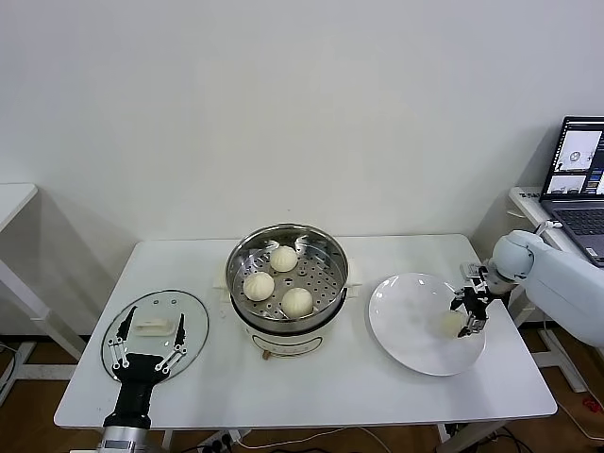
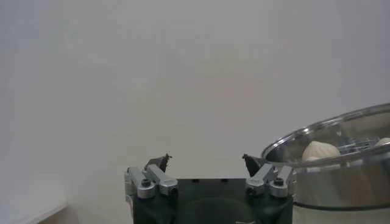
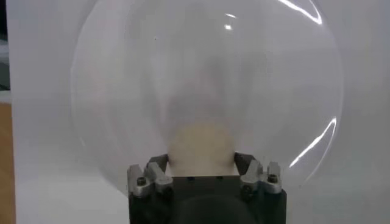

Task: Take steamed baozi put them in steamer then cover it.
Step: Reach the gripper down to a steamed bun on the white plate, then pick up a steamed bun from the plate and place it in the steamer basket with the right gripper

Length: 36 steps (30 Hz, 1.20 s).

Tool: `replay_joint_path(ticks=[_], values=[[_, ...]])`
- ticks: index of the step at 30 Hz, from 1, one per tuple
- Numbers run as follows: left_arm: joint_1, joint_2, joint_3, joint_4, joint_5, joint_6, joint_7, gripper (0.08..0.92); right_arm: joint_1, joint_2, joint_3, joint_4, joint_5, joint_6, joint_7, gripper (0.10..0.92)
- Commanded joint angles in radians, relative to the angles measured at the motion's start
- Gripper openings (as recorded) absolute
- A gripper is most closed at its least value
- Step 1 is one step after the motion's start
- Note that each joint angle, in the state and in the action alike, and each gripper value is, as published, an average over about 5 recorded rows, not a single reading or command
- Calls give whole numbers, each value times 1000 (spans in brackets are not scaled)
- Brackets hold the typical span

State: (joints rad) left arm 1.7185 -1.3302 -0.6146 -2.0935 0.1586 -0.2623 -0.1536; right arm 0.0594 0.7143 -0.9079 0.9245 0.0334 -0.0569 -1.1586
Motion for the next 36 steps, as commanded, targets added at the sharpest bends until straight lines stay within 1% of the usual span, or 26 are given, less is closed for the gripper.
replay_joint_path(ticks=[1, 3, 6, 11, 17, 20, 27, 32, 36], values=[[0, 1, 0, -6, 0, 2, -1, 823, 66, -7, -17, 31, 12, -2, -26, 690], [0, 3, 1, -8, -1, 3, 0, 823, 129, -8, -38, 49, 41, -1, -60, 680], [-1, 5, 3, -9, -1, 3, -1, 823, 269, 8, -112, 72, 125, 0, -120, 670], [-3, 9, 7, -11, -2, 0, 0, 823, 530, 98, -284, 96, 277, -6, -195, 662], [-4, 11, 14, -15, -2, -1, 0, 823, 729, 266, -436, 128, 484, -49, -198, 662], [-5, 11, 16, -16, -2, -1, -1, 823, 756, 342, -465, 132, 543, -67, -186, 662], [-4, 13, 15, -21, -3, -1, -1, 823, 749, 498, -507, 105, 557, -86, -150, 662], [-5, 12, 16, -22, -4, -3, -3, 823, 703, 565, -525, 81, 525, -89, -110, 662], [-4, 12, 14, -23, -6, -4, -4, 823, 653, 590, -526, 69, 491, -92, -83, 662]])
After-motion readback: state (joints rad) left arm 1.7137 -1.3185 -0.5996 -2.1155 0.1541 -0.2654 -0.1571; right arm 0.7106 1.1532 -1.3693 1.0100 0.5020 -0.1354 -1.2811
